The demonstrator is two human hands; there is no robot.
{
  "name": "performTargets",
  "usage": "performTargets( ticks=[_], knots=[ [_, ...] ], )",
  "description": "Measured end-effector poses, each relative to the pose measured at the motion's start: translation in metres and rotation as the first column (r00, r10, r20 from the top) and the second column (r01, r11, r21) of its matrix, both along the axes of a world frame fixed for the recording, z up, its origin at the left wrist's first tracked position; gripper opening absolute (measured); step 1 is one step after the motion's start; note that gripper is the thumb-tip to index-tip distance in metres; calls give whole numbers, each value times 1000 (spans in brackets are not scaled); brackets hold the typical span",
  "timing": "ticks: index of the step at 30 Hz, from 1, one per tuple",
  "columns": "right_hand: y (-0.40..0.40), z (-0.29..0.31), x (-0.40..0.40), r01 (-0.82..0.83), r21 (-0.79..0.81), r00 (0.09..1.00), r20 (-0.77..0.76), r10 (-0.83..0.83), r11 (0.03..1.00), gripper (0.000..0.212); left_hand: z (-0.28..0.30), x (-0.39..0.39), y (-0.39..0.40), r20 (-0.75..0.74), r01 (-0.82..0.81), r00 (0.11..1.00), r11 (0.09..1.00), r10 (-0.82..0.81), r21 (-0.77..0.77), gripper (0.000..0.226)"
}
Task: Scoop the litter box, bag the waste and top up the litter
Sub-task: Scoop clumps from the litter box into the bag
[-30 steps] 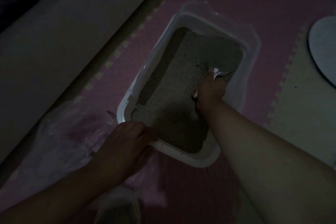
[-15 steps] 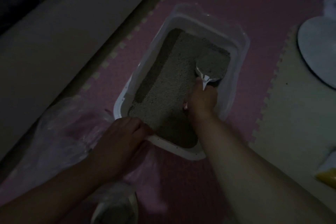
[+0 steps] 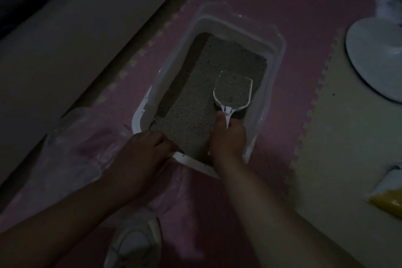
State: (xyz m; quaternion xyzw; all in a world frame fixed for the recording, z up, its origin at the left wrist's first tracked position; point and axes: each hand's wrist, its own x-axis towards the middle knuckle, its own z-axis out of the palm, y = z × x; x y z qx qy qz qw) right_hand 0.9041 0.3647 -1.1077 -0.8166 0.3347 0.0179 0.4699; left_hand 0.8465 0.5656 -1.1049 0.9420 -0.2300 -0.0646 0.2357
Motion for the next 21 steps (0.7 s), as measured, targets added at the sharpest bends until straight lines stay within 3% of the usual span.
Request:
performTargets(
  ticks=[5,15,21],
  knots=[
    [7,2,-14,-18,58,1000,5,17,998,71,0,0,0,11,12,1000,1000,-12,-26,24],
    [-4,14,-31,11,98,999,-33,-8,995,50,3,-1,-2,36,15,999,1000,-14,-21,24],
    [-12,18,-48,-30,106,998,-59,36,994,52,2,-3,-2,34,2,999,1000,-2,-4,25]
  ],
)
